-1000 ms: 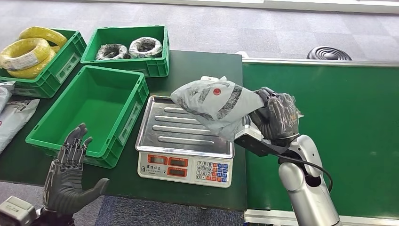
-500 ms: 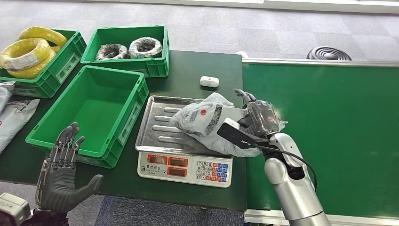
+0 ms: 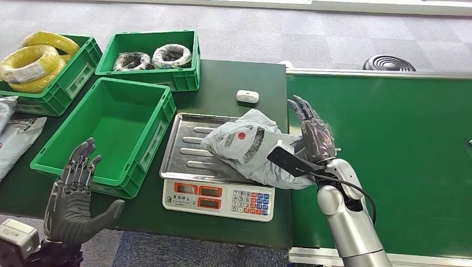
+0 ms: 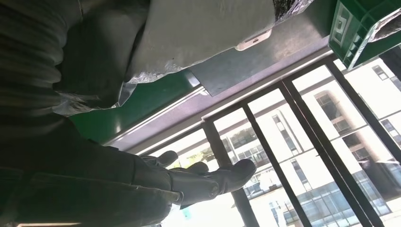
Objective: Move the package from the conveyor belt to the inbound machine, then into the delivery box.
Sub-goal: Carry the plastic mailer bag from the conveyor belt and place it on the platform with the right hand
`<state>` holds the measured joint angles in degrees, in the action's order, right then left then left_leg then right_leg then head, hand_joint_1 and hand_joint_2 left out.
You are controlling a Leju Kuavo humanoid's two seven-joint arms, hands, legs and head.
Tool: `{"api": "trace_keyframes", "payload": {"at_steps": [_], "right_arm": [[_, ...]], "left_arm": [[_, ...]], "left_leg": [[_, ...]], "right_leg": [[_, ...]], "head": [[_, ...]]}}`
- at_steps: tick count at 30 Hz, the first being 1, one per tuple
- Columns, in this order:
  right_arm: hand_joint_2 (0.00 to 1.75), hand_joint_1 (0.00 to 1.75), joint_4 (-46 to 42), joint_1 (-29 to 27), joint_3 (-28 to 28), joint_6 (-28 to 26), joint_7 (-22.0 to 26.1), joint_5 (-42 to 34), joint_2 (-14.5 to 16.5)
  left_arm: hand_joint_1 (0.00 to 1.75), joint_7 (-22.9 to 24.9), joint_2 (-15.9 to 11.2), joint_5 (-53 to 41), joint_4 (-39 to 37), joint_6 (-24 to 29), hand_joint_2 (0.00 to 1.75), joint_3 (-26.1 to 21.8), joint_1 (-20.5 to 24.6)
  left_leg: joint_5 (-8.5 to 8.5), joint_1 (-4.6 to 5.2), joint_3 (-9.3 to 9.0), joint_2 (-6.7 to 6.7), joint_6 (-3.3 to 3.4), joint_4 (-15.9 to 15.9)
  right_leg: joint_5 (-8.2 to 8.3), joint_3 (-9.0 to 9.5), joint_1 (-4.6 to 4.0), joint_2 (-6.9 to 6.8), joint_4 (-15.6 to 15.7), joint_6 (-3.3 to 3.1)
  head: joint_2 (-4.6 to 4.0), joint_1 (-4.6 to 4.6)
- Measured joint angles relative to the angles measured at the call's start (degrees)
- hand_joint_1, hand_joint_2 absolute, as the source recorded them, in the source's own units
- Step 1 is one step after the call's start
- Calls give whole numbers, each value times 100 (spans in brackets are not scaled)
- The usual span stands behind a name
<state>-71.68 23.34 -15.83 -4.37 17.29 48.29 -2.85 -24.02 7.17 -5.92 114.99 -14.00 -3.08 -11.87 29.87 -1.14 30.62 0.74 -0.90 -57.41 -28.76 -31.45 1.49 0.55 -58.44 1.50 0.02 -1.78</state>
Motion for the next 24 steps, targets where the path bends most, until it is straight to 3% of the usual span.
{"api": "trace_keyframes", "payload": {"at_steps": [7, 11, 18, 24], "right_arm": [[175, 0, 16, -34, 39, -334, 240, -126, 33], [175, 0, -78, -127, 95, -790, 496, -306, 84], [175, 0, -782, -598, 106, -729, 601, -883, 72], [175, 0, -1150, -1067, 148, -399, 616, -1843, -48]], "left_arm": [[0, 28, 9, -124, -3, 52, 175, 64, 22], [0, 315, -47, -746, -149, 241, 175, 446, 221], [0, 1169, -208, -2025, -1120, 982, 175, 1832, 1344], [0, 1628, -219, -2455, -2220, 1615, 175, 2626, 2252]], "left_leg": [[0, 0, 0, 0, 0, -1], [0, 0, -2, 2, 0, -2], [-1, 1, -4, 10, 1, -5], [0, 1, 1, 8, 1, -7]], "right_leg": [[0, -1, 0, 0, 1, 0], [0, -3, 1, -1, 2, 0], [2, 2, 1, -3, 2, 0], [2, -5, 2, -2, 2, 0]], "head": [[0, 0], [0, 0], [0, 0], [0, -1]]}}
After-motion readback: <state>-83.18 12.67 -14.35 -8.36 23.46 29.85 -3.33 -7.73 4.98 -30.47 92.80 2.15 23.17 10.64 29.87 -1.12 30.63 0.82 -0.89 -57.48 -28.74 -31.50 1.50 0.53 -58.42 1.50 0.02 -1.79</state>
